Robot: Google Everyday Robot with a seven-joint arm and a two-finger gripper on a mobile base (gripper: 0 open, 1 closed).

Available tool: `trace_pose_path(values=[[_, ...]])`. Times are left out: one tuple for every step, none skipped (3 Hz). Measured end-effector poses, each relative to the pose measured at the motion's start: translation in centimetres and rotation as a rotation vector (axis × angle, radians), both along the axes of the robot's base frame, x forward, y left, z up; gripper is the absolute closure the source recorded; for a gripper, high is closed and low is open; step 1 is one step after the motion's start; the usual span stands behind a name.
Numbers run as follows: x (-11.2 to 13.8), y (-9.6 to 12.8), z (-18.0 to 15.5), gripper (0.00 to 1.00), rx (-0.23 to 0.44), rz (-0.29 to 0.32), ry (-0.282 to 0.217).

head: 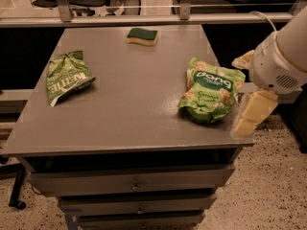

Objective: Move green rice chip bag near sponge

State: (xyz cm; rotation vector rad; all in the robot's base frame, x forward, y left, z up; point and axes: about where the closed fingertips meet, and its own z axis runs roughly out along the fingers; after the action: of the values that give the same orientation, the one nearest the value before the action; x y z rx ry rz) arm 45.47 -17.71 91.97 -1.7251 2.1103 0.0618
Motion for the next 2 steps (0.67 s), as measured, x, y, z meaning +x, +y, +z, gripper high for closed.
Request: trace_pose_path(values=[[2.0, 1.6, -2.9, 0.0, 0.055, -0.009, -0.01], [4.4, 2.5, -5.2, 0.0, 0.082, -0.019, -0.046]])
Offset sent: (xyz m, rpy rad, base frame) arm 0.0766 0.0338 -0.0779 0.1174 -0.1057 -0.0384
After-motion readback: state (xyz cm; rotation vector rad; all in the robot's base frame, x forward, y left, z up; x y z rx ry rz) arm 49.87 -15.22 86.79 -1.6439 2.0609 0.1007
